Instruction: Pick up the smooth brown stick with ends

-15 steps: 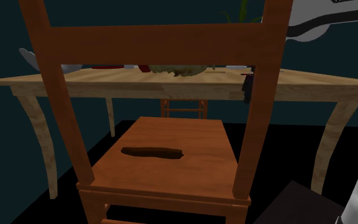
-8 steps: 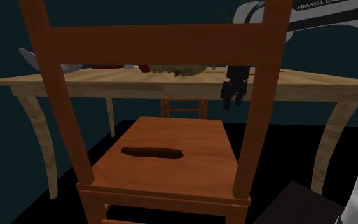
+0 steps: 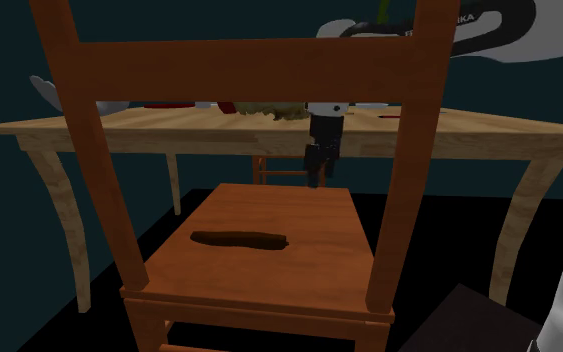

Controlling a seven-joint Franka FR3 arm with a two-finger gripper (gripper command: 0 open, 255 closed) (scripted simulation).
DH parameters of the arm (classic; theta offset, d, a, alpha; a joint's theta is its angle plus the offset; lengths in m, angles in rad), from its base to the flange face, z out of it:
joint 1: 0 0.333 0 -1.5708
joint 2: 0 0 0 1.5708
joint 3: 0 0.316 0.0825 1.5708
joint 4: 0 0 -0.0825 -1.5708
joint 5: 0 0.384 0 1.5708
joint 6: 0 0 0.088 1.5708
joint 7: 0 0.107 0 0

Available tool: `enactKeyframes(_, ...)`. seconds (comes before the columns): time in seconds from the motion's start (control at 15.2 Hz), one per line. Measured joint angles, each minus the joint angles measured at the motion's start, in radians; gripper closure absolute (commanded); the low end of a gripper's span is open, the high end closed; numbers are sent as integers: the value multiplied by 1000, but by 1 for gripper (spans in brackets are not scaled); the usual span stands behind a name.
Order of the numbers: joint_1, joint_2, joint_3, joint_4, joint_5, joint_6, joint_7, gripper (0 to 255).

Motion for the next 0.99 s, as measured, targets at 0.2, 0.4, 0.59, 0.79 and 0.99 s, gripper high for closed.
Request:
enactKeyframes(0.2, 28, 106, 37, 92, -30, 4, -6, 0)
enactKeyframes(0.4, 56, 191, 67, 154, -60, 13, -21, 0)
enactKeyframes(0.59, 94, 288, 100, 243, -100, 6, -21, 0)
enactKeyframes(0.79, 130, 378, 124, 336, -140, -15, -36, 0)
enactKeyframes(0.99, 183, 480, 150, 426, -188, -22, -35, 0)
